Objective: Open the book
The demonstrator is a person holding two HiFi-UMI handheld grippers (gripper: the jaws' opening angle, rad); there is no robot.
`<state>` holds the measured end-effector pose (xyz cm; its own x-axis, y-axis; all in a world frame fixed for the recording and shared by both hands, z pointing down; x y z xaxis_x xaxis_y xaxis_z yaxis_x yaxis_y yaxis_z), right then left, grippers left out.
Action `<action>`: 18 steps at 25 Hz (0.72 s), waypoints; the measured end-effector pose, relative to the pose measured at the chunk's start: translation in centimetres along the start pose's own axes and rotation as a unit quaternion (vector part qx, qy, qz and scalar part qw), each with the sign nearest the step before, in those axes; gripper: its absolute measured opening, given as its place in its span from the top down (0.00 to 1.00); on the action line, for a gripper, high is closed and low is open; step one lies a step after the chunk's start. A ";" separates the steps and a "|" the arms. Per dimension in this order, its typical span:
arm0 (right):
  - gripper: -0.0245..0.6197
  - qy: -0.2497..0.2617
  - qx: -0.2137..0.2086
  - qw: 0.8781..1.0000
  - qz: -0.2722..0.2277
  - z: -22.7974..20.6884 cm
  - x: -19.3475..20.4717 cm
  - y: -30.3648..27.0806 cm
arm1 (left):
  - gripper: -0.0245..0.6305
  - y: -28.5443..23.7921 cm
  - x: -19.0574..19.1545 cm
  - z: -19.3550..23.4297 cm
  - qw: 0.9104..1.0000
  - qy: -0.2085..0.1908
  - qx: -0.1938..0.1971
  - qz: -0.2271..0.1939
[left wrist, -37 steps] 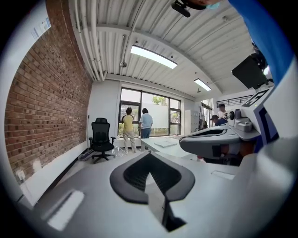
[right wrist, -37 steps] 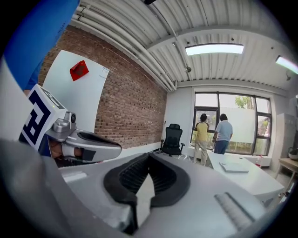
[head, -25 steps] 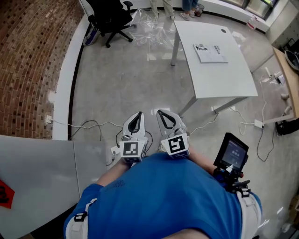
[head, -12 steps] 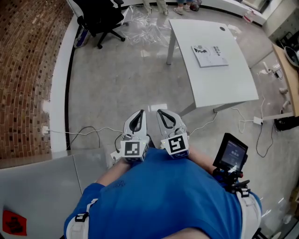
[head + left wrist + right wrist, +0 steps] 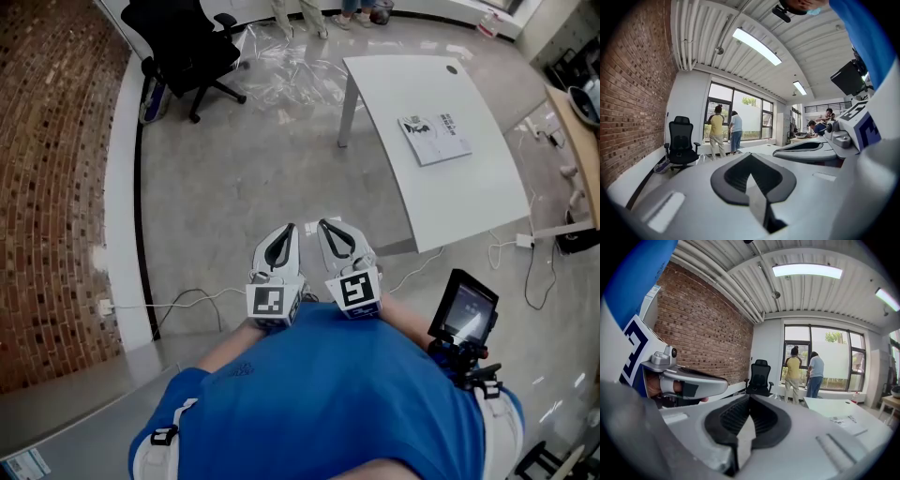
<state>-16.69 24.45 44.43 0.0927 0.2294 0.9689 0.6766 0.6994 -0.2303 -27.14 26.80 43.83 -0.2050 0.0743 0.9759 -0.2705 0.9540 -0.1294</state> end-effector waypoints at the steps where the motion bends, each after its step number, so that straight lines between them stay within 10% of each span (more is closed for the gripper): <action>1: 0.96 -0.002 0.006 1.000 0.000 0.1 -0.3 -1.0 | 0.95 -0.6 0.1 0.9 1.000 0.000 0.007 -0.001; 18: 0.96 -0.022 0.113 0.993 -0.016 -7.0 -3.1 -9.0 | 0.95 -12.9 -0.7 6.8 0.993 -0.021 0.111 -0.023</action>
<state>-17.94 12.68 44.11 0.0381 0.2309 0.9722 0.4976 0.8394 -0.2188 -29.87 12.52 43.65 -0.2248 0.0156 0.9743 -0.4808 0.8679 -0.1249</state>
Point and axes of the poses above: the fingertips, and each gripper's own axes: y backward along the fingers, z to its left, x out of its underside, the point moved 5 cm from there along y, backward along the fingers, and after that the axes turned 13 degrees about -y, right-handed, at the moved point
